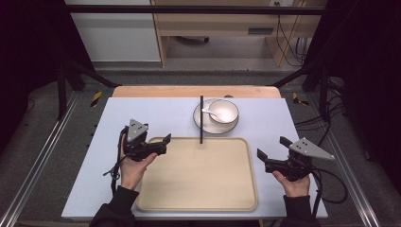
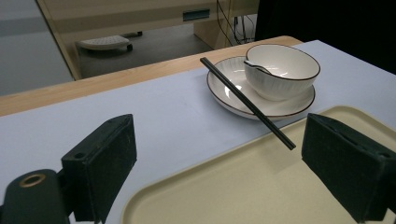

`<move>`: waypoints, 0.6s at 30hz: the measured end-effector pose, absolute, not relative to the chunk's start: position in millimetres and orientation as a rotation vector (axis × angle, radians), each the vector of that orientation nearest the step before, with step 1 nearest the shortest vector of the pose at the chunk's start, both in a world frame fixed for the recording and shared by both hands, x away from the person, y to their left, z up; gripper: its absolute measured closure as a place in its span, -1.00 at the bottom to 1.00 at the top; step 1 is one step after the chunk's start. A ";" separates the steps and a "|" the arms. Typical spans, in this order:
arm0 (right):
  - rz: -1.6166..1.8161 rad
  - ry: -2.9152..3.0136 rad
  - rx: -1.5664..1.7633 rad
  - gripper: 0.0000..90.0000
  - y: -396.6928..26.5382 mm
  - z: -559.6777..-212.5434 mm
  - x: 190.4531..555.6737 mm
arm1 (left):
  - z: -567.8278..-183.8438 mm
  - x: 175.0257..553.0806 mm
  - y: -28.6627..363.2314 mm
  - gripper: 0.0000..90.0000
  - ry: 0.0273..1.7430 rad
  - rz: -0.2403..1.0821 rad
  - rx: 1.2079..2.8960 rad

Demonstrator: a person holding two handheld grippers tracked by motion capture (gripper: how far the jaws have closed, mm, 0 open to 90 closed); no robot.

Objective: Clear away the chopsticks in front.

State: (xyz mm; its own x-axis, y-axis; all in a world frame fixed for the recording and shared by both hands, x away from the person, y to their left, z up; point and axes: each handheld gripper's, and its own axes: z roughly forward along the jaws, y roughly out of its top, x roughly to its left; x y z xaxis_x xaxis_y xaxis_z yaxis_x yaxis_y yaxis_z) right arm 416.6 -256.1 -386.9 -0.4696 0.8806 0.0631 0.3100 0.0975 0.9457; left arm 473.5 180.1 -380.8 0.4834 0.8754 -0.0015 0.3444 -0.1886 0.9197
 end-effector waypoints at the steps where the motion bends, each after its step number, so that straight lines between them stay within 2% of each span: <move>1: 1.375 1.844 1.162 -0.88 -256.1 -387.0 416.9 | -381.5 477.7 173.2 -0.78 1.031 0.682 1.764; 18: 1.382 1.840 1.162 -0.87 -256.1 -385.4 416.4 | -388.7 507.5 129.3 -0.75 0.987 0.667 1.847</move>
State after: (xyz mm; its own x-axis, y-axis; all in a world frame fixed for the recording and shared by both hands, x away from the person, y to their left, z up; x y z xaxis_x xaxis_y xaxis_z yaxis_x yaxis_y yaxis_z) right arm 416.4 -256.1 -385.4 -0.4704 0.8801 0.0649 0.3075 0.0945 0.9468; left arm 507.5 129.3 -388.7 0.5340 0.8445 0.0414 0.3529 -0.2671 0.8967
